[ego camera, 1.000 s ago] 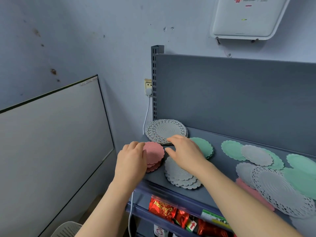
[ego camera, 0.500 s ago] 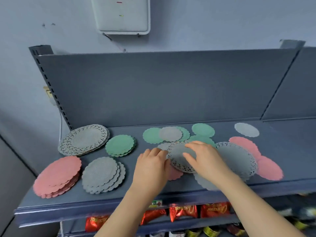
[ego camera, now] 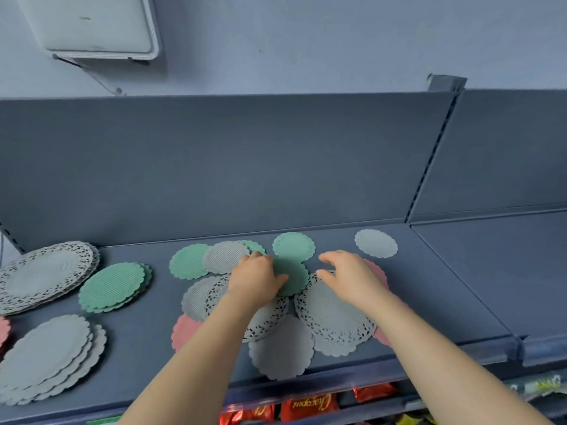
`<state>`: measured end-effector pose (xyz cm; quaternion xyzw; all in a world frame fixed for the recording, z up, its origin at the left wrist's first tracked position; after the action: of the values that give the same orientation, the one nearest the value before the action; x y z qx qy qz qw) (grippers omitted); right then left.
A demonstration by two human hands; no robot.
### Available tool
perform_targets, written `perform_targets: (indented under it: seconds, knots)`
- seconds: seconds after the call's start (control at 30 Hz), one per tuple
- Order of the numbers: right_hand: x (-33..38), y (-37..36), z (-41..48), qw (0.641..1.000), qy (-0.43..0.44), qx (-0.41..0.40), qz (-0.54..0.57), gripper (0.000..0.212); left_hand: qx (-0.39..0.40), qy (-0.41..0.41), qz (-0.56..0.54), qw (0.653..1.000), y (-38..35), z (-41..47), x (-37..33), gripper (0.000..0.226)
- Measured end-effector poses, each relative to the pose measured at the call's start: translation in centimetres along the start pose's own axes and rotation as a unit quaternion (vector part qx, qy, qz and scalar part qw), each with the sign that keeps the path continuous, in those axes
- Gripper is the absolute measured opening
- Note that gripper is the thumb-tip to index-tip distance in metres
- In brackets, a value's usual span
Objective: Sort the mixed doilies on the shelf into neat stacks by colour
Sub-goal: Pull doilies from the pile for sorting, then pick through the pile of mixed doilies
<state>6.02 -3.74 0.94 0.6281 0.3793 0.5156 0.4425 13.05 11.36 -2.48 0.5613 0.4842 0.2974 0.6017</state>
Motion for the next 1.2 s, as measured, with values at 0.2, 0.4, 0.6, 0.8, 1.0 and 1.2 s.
perform_targets:
  seconds: [0.2,0.4,0.6,0.8,1.0,1.2]
  knots:
    - [-0.6,-1.7,6.6,0.998,0.033,0.035,0.044,0.042,0.083,0.04,-0.015,0.996,-0.9,3.0,0.5,0.077]
    - [-0.8,-3.6,11.3,0.995,0.04,0.064,0.066,0.049,0.087,0.092,-0.096,0.987,-1.0,3.1,1.5,0.079]
    - [-0.7,-4.1,13.3,0.991,0.01,0.095,0.09,0.069,-0.015,0.063,-0.158,0.985,0.3,1.7,1.3,0.076]
    - [-1.1,-2.6,12.8,0.986,0.029,0.038,0.157,0.038,-0.074,0.031,-0.197,0.977,1.1,0.7,0.4,0.063]
    - [-0.3,1.5,10.5,0.974,0.098,-0.041,0.199,0.002,-0.167,0.074,-0.256,0.949,3.2,-1.8,1.9,0.032]
    - [4.5,2.9,7.5,0.952,0.151,-0.072,0.256,0.007,-0.253,0.133,-0.305,0.908,6.1,-7.6,6.1,0.013]
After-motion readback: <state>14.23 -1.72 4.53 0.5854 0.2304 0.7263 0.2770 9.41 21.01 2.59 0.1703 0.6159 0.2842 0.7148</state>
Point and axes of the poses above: each hand's wrist, its own z-axis towards the middle knuckle, its own y-axis out of the back of the hand, x = y × z, the point moved 10 cm from there along z, towards the middle knuckle, and after that the axes turned 3 degrees about x, right-handed, at the moved point
